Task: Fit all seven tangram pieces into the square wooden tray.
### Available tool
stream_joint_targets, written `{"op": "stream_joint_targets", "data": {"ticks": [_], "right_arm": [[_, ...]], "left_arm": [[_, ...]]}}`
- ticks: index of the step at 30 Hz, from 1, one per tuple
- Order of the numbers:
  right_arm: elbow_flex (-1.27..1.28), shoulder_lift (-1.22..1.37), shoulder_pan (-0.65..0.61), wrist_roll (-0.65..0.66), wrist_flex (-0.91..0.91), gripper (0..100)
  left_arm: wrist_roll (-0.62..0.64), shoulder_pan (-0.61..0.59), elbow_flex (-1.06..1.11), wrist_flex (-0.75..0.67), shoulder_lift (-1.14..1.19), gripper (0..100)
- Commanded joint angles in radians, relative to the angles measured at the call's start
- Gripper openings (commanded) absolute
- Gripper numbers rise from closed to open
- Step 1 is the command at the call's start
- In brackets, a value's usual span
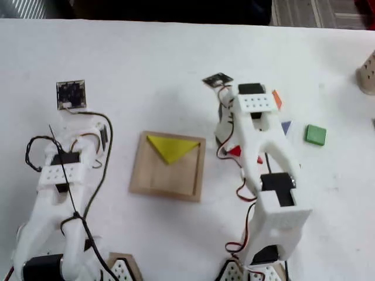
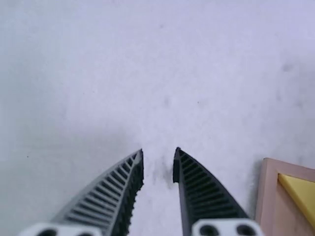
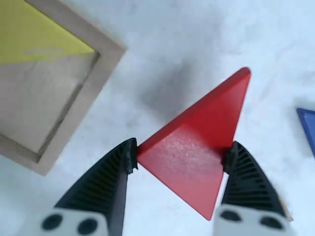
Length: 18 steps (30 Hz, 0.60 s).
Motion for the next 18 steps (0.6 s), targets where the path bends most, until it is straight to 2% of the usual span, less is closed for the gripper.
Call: {"op": "stream_joint_targets", "data": {"ticks": [1,12,18], "right_arm": [[-0.04,-0.09,-0.073,-0.037,0.031,15.6],[-0.04,-0.105,-0.42,-0.04,-0.012,15.6],[-0.04,-0.105,-0.51,-0.031,-0.021,15.6]], "left_arm": [[-0.011,0.015,-0.029,-0.011,-0.031,12],[-0.012,0.013,-0.029,-0.011,-0.031,12],[-0.014,0.01,-0.029,-0.011,-0.031,12]]}}
